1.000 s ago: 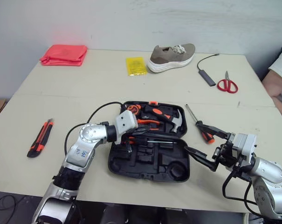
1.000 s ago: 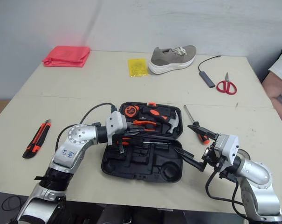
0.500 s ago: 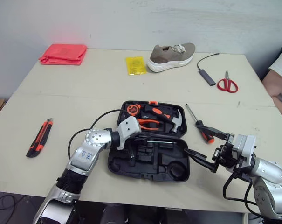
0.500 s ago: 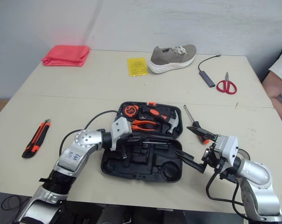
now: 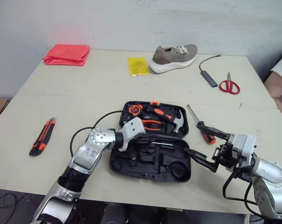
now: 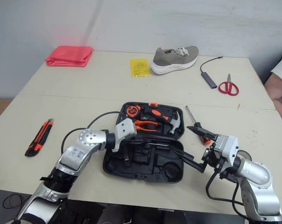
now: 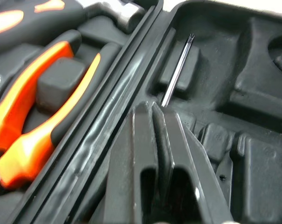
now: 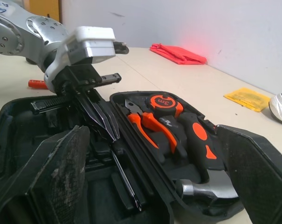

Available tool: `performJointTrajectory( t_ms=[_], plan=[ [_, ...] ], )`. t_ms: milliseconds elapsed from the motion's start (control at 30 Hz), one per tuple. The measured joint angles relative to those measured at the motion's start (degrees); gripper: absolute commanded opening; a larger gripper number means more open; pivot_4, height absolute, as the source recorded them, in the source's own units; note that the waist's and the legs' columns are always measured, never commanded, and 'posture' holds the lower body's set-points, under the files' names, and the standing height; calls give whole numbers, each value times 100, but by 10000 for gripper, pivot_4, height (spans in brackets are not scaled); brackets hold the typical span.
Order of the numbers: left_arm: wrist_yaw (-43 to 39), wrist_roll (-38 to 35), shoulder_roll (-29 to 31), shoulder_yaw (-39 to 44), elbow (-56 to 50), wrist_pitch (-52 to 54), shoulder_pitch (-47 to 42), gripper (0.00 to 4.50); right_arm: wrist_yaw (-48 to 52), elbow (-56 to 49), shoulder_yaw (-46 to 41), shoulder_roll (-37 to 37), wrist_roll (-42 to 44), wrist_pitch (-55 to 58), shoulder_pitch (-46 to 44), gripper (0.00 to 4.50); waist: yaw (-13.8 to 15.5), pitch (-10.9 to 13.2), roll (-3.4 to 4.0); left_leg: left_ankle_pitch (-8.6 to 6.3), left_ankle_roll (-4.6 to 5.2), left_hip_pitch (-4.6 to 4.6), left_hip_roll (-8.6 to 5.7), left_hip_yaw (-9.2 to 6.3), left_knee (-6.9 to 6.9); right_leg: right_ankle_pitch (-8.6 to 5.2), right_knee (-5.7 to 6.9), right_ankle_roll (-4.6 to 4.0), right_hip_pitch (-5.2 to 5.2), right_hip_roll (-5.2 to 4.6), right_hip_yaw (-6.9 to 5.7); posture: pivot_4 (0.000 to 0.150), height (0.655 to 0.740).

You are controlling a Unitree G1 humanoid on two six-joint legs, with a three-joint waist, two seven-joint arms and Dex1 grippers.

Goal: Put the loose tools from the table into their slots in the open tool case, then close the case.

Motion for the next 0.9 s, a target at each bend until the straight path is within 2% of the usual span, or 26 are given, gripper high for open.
performJointTrajectory(
  t_ms=[233, 300, 367, 500, 600, 733, 833, 867, 900],
  plan=[
    [13, -32, -146, -23, 155, 306, -176, 572, -34, 17, 0, 0, -15, -30, -2, 45000, 15, -36, 14, -8, -5, 39, 0, -4, -18, -23, -37, -42, 21, -8, 36, 1500, 7400],
    [19, -92, -255, 130, 244, -207, -55, 572, -111, 17, -9, 1, -16, -35, 6, 45000, 17, -33, 12, -9, -3, 27, -1, -3, -17, -22, -40, -42, 17, -10, 40, 1500, 7400],
    [-115, -254, -267, 297, 296, -774, 125, 572, -207, 17, -100, 1, -7, -20, 27, 45000, 5, -18, 9, -3, 2, -24, -1, -2, -10, -4, -32, -16, -7, -10, 41, 1500, 7400],
    [-531, -602, -49, 646, 248, -1475, 287, 572, -337, 122, -527, -10, 46, 30, 148, 45000, -21, 14, 4, 10, 22, -26, 3, 0, -15, 3, -29, -3, -12, 0, 32, 1500, 7400],
    [-618, -965, 256, 1400, 166, -2162, 369, 8625, -321, 554, -1085, -40, 118, -80, 481, 45000, -22, 24, -4, 9, 18, -25, 11, -1, -20, -2, -29, -12, -14, 9, 18, 1500, 7400],
    [-584, -1398, 961, 2620, -89, -2172, 734, 25985, -268, 1600, -1813, -114, 13, -443, 931, 45000, -45, 40, 11, 5, 21, -18, 8, 11, -25, -2, -30, -8, -13, 12, -2, 1500, 7400],
    [-610, -1756, 1344, 3258, -609, -2010, 1607, 38512, -212, 2320, -2160, -143, -111, -944, 1055, 45000, -132, 57, 21, -13, -4, -14, 7, 18, -24, 4, -36, 2, -11, 9, 6, 1500, 7400],
    [-617, -1787, 1535, 3621, -700, -1972, 2109, 44157, -200, 2567, -2295, -155, -157, -1113, 1147, 45000, -174, 61, 23, -15, -7, -12, 9, 18, -28, 3, -36, 1, -15, 10, 7, 1500, 7400],
    [-640, -1789, 1663, 3901, -683, -1948, 2457, 44675, -198, 2680, -2430, -155, -171, -1213, 1277, 45000, -183, 69, 23, -16, -11, -9, 10, 16, -31, 2, -36, -2, -16, 13, 9, 1500, 7400]
  ],
)
